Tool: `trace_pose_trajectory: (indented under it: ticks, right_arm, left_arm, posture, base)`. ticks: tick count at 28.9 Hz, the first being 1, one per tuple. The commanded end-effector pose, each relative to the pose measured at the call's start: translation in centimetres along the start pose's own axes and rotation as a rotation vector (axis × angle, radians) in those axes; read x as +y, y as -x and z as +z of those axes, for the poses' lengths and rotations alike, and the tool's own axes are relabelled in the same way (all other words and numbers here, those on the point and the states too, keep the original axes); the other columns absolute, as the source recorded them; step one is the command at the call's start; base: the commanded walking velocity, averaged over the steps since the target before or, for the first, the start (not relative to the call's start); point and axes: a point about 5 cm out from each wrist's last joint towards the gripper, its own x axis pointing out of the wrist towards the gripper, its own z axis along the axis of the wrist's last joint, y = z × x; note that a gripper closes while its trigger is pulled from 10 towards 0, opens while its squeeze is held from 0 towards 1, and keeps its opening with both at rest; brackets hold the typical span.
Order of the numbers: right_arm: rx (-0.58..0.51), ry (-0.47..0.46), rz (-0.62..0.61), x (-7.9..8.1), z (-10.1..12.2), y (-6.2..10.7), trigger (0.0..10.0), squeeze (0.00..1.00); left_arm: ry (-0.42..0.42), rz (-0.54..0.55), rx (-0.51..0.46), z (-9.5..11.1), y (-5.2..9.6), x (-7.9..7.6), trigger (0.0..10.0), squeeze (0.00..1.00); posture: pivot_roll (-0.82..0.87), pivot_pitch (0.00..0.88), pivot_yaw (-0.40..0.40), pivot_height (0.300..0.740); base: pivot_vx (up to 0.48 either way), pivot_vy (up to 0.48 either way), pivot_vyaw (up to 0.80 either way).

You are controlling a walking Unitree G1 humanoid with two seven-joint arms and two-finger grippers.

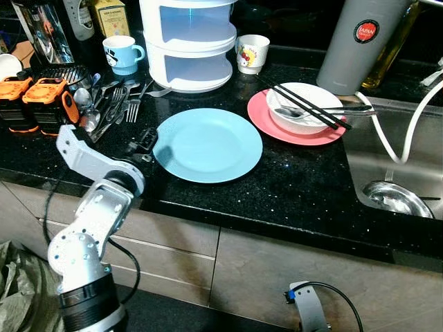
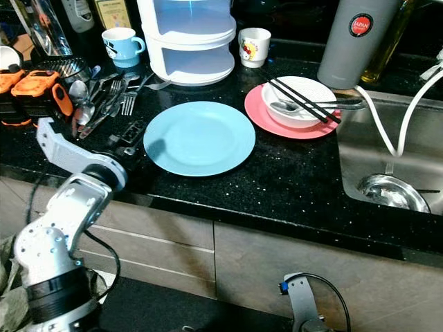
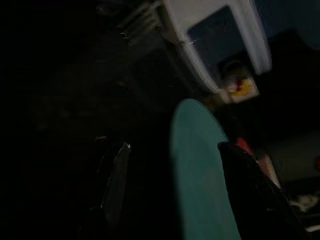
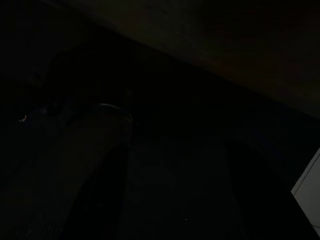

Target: Kitchen organization

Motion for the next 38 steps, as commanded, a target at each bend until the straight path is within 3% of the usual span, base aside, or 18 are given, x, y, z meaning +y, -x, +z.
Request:
trace_pose_trajectory:
  ticks: [1,7,17,38]
  right_arm:
    - [0.02,-0.005,-0.004,-0.1,-0.5,0.1,10.0,0.0]
    - [0.022,-0.005,-0.002,-0.1,-0.6,0.1,10.0,0.0]
    - [0.02,0.001,-0.002,-0.3,-0.3,0.0,10.0,0.0]
    - [0.016,-0.008,-0.004,-0.4,0.0,0.0,10.0,0.0]
  left_arm:
    - [-0.018,0.067,0.004,0.0,0.0,1.1,10.0,0.0]
    - [-0.043,0.107,0.034,-0.7,0.0,1.7,10.0,0.0]
    - [-0.013,0.103,0.018,-0.5,-0.1,1.2,10.0,0.0]
    - [-0.021,0.055,0.173,-2.7,-1.2,0.4,10.0,0.0]
  posture:
    - [0.06,0.114,-0.006,0.74]
    - [0.06,0.119,-0.01,0.74]
    - [0.06,0.113,-0.023,0.74]
    - [0.05,0.127,-0.009,0.74]
  base:
    - [0.0,0.0,0.0]
    - [0.0,0.0,0.0]
    - [0.0,0.0,0.0]
    - [0.0,0.0,0.0]
